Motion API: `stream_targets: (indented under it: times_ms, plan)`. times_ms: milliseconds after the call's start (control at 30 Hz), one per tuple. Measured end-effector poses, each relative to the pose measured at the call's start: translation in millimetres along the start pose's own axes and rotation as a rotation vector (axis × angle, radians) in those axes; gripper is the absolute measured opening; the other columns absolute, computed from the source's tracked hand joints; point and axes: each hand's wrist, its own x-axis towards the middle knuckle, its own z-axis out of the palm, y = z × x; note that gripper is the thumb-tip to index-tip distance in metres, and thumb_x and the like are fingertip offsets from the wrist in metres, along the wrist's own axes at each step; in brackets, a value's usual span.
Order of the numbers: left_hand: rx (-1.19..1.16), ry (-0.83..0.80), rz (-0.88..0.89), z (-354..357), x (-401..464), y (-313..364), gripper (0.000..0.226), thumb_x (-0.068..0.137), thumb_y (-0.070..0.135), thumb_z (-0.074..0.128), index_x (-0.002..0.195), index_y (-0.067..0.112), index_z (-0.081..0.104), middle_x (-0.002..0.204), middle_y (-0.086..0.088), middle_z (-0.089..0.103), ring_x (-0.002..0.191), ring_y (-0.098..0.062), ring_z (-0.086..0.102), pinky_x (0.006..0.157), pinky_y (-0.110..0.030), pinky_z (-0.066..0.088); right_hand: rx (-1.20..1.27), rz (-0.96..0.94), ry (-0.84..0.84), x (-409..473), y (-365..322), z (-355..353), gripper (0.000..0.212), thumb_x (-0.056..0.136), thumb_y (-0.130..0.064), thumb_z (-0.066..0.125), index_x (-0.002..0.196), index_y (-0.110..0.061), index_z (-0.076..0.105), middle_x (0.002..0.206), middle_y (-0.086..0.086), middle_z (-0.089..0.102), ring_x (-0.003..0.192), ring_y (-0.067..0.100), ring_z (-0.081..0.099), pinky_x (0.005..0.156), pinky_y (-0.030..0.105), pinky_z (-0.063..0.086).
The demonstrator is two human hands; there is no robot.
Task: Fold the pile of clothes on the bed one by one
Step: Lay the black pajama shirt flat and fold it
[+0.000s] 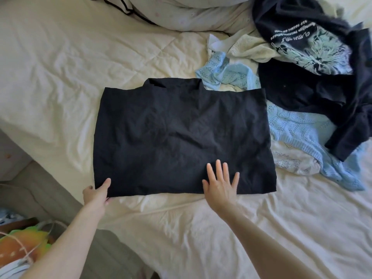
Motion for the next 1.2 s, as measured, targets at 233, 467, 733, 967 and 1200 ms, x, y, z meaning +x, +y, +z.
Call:
stream_targets:
  times_ms: [233, 467, 733, 967, 1200]
  plan:
    - [-0.348, -0.171, -0.332, -20.6, -5.6, 6.3, 0.039, 0.091, 0.015, 0.062, 0.127, 0.01, 0.049, 0.096, -0.004, 0.056, 0.099, -0.017, 0.05, 0.071, -0.024, 0.042, -0.096, -0.339, -0.01, -22.5, -43.7, 10.5, 0.056, 0.102, -0.038, 0.026, 0.152, -0.025, 0.005, 0.16, 0.003, -0.003, 0.146, 0.024, -0.009, 0.105, 0.051, -0.025]
    - [-0.277, -0.109, -0.155, -23.6, -18.7, 9.6, 0.034, 0.089, 0.004, 0.062, 0.121, 0.002, 0.052, 0.115, -0.011, 0.056, 0.101, -0.022, 0.055, 0.084, -0.027, 0.044, -0.111, -0.357, -0.169, -7.3, -51.7, 16.2, 0.058, 0.102, -0.044, 0.02, 0.151, -0.028, -0.006, 0.159, -0.001, -0.012, 0.146, 0.02, -0.013, 0.115, 0.052, -0.003]
    - [-0.243, 0.059, 0.189, -17.7, -69.6, 15.5, 0.009, 0.085, 0.005, 0.067, 0.091, 0.006, 0.062, 0.096, -0.007, 0.065, 0.086, -0.022, 0.062, 0.07, -0.026, 0.05, 0.168, -0.274, -0.353, -1.4, -56.2, -0.8, 0.053, 0.103, -0.036, 0.026, 0.152, -0.026, 0.01, 0.16, -0.002, -0.005, 0.146, 0.017, -0.009, 0.116, 0.049, 0.0]
    - [0.165, -0.006, 0.86, 63.2, -153.9, 44.0, 0.025, 0.085, 0.014, 0.064, 0.064, 0.007, 0.051, 0.061, 0.0, 0.05, 0.057, -0.011, 0.041, 0.06, -0.022, 0.037, 1.468, 0.208, -0.363, -17.0, -24.7, -62.3, 0.034, 0.096, -0.034, 0.051, 0.126, -0.018, 0.058, 0.119, -0.007, 0.063, 0.112, 0.009, 0.059, 0.092, 0.025, 0.046]
    - [0.601, -0.394, 1.402, 189.7, -240.3, -12.5, 0.021, 0.091, 0.01, 0.059, 0.109, 0.002, 0.065, 0.101, -0.009, 0.063, 0.089, -0.017, 0.057, 0.078, -0.015, 0.045, 1.979, 0.32, 0.013, -17.9, 81.7, -103.1, 0.037, 0.099, -0.044, 0.039, 0.107, -0.017, 0.063, 0.103, 0.001, 0.073, 0.098, 0.016, 0.069, 0.074, 0.028, 0.057]
